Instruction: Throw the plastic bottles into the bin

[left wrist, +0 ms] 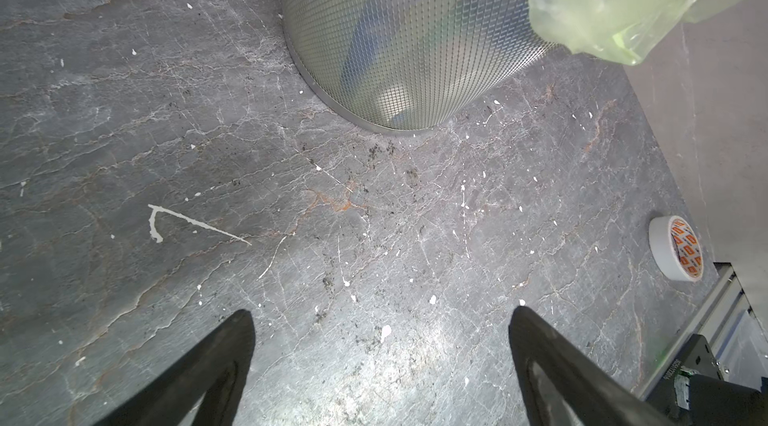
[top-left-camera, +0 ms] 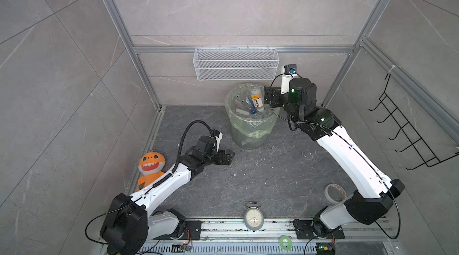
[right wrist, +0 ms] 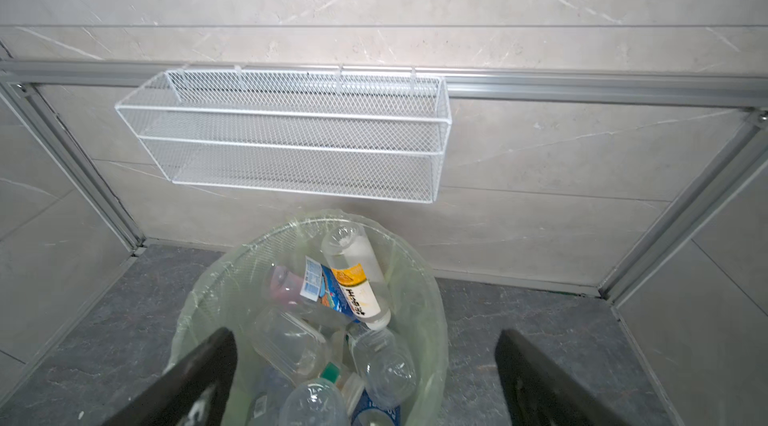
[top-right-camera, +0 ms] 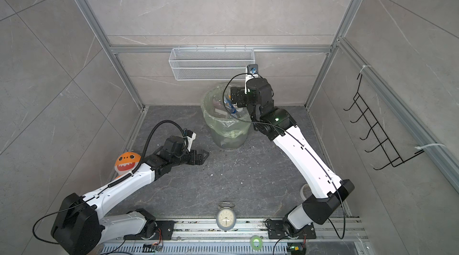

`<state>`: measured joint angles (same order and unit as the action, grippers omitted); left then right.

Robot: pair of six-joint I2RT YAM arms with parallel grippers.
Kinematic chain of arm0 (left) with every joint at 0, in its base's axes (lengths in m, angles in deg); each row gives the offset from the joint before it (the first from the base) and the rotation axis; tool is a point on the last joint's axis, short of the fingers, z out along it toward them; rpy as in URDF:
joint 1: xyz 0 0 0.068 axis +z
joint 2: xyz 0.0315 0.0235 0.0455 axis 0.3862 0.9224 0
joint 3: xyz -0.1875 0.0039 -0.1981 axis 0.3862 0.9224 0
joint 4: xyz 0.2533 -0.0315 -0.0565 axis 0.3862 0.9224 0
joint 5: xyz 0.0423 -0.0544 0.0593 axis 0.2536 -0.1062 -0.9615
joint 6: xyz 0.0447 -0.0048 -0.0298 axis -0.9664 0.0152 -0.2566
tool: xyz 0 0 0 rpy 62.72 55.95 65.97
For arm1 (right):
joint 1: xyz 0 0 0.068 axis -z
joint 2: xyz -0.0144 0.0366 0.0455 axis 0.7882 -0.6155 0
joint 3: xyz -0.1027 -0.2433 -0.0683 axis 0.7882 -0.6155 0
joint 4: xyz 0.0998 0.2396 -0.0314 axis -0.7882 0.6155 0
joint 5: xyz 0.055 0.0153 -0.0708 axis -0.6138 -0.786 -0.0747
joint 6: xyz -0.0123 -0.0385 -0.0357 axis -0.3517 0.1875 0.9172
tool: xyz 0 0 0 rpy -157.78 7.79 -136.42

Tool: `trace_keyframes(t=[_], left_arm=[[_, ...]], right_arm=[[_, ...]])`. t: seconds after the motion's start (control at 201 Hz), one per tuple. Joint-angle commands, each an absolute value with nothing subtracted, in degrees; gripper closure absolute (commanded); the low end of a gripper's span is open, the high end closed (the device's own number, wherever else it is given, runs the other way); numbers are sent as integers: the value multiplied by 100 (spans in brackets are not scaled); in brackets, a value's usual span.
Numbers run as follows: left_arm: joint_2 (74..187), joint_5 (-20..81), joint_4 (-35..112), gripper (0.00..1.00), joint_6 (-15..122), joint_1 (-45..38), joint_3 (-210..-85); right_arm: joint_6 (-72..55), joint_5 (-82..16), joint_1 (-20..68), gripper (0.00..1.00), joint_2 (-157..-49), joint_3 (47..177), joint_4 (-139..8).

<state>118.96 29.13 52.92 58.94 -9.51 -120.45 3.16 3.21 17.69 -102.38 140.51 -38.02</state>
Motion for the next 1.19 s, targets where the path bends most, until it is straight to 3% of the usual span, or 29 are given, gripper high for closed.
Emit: trace_keyframes(t=[0.0, 0.224, 0.727, 1.19], left_arm=[[11943, 2835, 5192, 3, 5850, -929, -12392], [11974, 2904, 5222, 2, 5896, -673, -12520], [11955, 3910, 4879, 0, 6528, 918, -12619], [12025, 3977, 4776, 0, 6768, 1346, -12794]], right_arm=[[282, 274, 1932, 1, -10097, 13648, -3806], [70, -102, 2334, 1, -9712, 12983, -3815], [-625, -1120, 3725, 1, -8999, 11407, -3777], [-793, -1656, 4377, 1, -8825, 10732, -3933]])
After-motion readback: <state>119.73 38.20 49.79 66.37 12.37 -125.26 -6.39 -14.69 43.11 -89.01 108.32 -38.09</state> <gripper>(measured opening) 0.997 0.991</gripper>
